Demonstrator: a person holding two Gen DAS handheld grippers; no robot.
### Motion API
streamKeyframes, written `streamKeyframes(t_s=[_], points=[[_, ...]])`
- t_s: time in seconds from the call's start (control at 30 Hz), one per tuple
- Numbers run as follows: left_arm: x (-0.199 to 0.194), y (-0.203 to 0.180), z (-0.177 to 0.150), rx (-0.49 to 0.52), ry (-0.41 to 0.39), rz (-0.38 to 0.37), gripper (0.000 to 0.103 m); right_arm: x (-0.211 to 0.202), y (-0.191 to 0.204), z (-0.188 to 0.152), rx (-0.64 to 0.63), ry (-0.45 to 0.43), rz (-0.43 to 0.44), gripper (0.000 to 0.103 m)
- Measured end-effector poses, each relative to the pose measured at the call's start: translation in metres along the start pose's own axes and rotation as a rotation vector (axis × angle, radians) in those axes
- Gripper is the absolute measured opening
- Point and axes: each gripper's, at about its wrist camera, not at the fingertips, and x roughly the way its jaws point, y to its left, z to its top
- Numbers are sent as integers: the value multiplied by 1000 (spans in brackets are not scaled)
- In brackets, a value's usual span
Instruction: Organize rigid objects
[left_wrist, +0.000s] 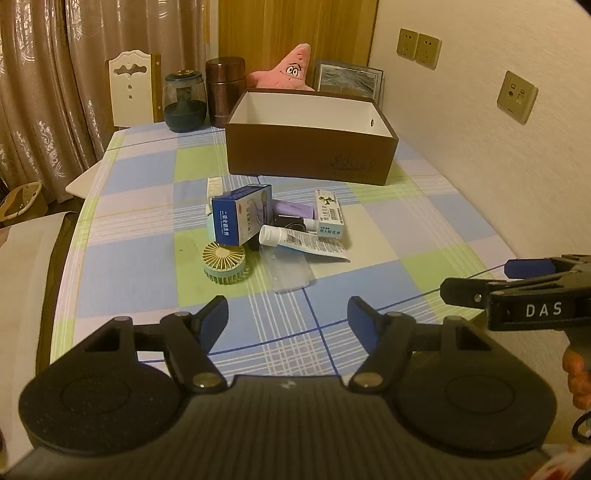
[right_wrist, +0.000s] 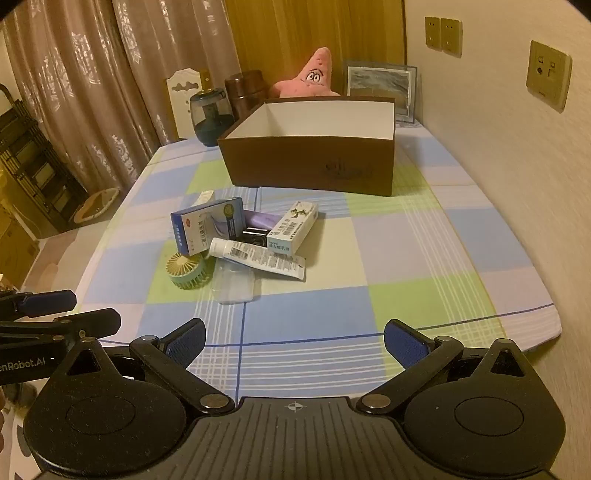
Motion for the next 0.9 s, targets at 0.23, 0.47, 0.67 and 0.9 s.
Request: streamKeyframes(t_s=[0.23,0.47,0.67,0.9], points=[[0,0,0,0,0,1,69,0,2,-1,0,-3,-1,103],[0,0,0,1,-2,1,69,0,1,1,-2,-4,1,103],[0,0,0,1,-3,1,69,-1,2,0,-2,-7,2,103],[0,0,0,0,-3,1,69,-1,3,0,-2,-7,3,103]])
